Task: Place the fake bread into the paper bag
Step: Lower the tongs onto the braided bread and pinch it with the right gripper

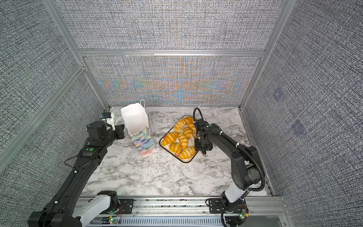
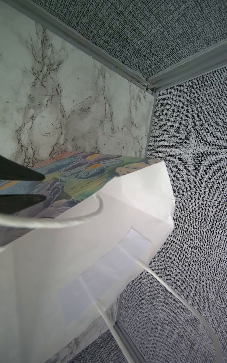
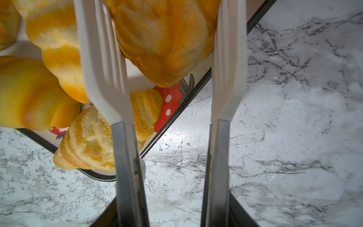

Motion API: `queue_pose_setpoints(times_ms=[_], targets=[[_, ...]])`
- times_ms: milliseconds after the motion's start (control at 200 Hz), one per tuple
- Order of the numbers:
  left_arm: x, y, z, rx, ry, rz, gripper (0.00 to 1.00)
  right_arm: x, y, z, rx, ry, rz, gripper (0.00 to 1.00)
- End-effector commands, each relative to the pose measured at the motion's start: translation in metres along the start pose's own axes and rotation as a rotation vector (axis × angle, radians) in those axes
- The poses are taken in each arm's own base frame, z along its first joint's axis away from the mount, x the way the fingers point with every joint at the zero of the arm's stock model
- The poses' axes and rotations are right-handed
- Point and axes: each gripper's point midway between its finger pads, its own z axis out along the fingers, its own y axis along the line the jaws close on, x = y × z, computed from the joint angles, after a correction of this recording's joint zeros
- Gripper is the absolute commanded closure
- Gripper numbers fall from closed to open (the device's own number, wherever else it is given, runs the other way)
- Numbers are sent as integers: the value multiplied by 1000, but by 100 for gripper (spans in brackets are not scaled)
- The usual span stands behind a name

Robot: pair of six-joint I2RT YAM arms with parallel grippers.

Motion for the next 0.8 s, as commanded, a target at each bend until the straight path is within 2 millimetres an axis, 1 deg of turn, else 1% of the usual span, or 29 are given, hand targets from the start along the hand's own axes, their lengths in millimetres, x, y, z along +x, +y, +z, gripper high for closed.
queue_pose_setpoints(times_ms=[0, 135, 335, 615, 795], targets=[[-5, -3, 0, 14, -13, 3, 83, 1, -4, -4, 24, -1, -1, 49], [-5, -3, -1, 15, -15, 4, 83, 0, -3, -8, 27, -13, -5, 56], [-4, -3, 0, 16, -13, 3, 83, -2, -6, -20, 29, -47, -9, 58], [-5, -4, 1, 19, -13, 3, 83, -12, -2, -53, -9, -128, -7, 58], [-4, -4, 1, 21, -11, 1, 83, -28, 6, -80, -56, -205, -2, 58]])
